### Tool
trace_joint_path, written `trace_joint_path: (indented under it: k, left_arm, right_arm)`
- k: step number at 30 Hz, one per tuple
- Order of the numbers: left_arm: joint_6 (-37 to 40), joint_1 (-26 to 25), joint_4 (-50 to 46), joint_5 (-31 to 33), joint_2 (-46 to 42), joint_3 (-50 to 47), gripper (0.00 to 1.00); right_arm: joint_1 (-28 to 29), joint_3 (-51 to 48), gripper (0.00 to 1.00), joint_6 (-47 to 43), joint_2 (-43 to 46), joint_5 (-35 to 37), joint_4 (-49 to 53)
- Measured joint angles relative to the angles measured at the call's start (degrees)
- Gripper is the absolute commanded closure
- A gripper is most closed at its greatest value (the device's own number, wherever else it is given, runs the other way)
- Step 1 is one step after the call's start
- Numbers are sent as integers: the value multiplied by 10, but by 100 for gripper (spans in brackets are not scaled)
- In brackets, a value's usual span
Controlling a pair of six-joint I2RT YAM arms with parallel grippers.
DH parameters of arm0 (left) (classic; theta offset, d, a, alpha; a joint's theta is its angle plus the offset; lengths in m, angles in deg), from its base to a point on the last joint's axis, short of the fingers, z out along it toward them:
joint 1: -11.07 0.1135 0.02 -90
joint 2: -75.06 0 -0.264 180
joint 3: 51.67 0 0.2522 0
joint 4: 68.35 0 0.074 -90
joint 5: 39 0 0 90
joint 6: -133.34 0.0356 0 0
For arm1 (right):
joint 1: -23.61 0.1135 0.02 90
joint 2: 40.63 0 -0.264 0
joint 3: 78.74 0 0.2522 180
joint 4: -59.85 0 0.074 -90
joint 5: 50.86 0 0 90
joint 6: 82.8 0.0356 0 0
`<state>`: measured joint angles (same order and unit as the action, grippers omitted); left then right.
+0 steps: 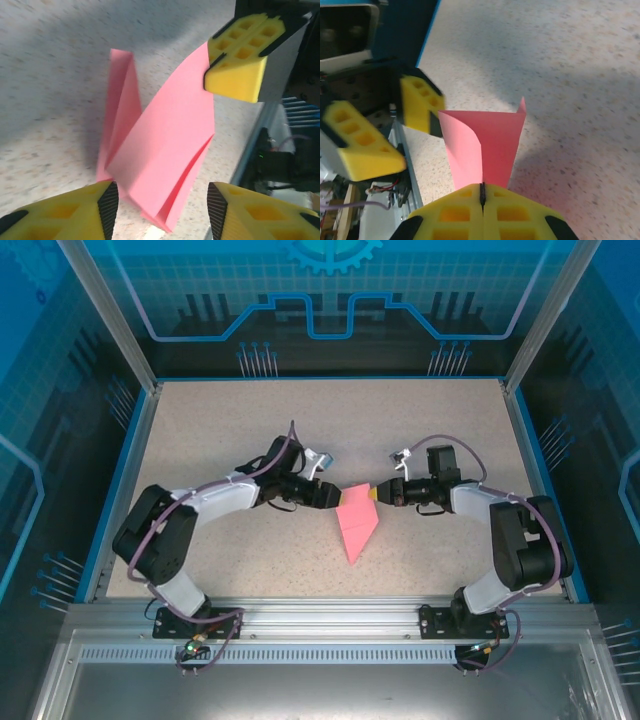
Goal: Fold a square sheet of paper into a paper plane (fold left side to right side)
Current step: Fourth fold the wing at the center of the table.
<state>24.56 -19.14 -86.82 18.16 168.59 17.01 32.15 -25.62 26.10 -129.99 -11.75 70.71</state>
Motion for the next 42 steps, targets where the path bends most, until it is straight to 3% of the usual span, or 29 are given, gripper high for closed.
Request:
trace_joint_path:
  k: [4,10,15,20,31,42]
  left_arm:
    - [21,-33,-44,111,-76,0,42]
    - [36,-193,-113,258,-109,13,38]
    - [19,-285,-170,355,-50,43,33]
    - [-5,-339,-218,440,47,117,32]
    - [-56,-372,-326,576,190,252,31]
    - [-83,-373,-370,611,216,271,48]
  right_arm:
    - [7,0,100,45,0,45,20]
    - [27,7,100,96,9,101,57]
    - [32,20,100,128,9,132,72]
    - [33,24,100,147,9,151,78]
    - [40,24,100,165,-3,163,80]
    - [43,24,100,169,-24,164,80]
